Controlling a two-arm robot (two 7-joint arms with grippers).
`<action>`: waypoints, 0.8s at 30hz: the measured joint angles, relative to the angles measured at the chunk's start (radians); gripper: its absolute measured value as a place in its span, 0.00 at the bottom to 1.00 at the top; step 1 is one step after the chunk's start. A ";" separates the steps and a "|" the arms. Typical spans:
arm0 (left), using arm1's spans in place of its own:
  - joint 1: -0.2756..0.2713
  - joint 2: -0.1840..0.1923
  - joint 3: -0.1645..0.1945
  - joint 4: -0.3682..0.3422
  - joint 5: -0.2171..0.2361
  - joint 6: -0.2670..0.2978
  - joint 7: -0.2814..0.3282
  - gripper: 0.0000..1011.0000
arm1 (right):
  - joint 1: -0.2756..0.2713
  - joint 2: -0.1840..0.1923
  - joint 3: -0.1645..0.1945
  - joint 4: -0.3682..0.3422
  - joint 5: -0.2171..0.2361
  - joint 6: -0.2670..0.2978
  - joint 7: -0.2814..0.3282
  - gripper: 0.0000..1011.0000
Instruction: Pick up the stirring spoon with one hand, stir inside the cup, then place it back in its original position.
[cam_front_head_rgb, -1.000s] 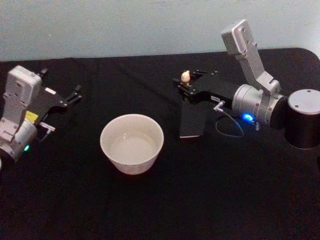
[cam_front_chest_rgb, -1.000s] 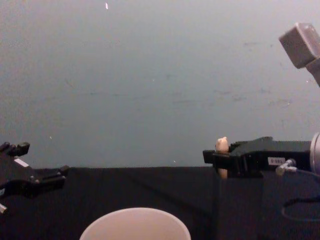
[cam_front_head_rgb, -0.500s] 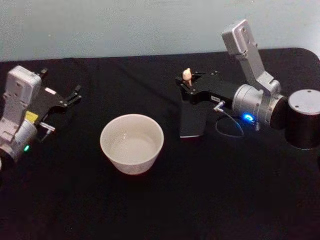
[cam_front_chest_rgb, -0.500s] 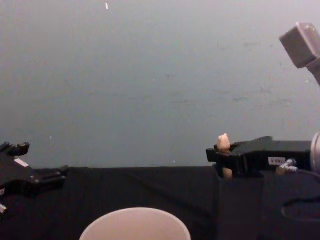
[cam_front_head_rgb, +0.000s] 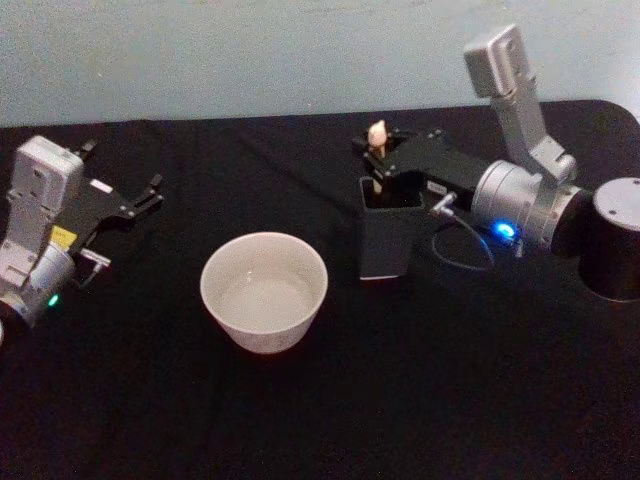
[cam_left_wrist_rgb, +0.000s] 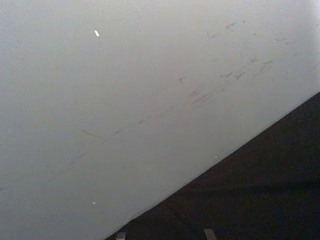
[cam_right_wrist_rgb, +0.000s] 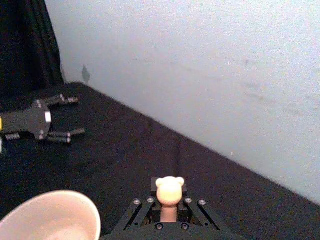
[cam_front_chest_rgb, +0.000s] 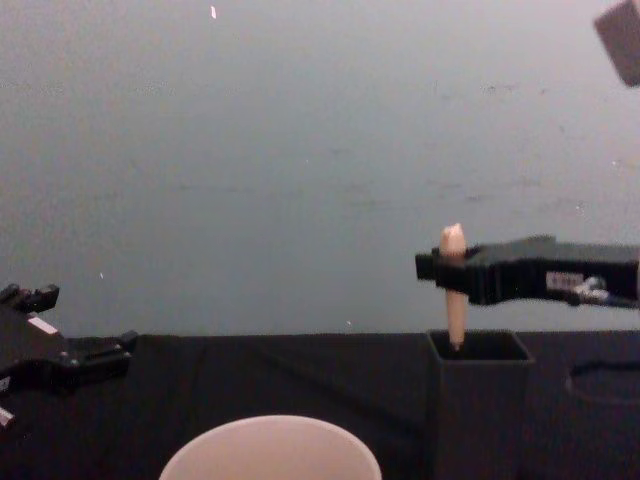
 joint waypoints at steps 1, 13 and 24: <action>0.000 0.000 0.000 0.000 0.000 0.000 0.000 0.99 | -0.005 0.002 0.008 -0.017 0.007 -0.004 -0.003 0.17; 0.000 0.000 0.000 0.000 0.000 0.000 0.000 0.99 | -0.031 0.029 0.057 -0.150 0.061 -0.057 -0.011 0.17; 0.000 0.000 0.000 0.000 0.000 0.000 0.000 0.99 | -0.017 0.039 0.054 -0.192 0.085 -0.094 -0.002 0.17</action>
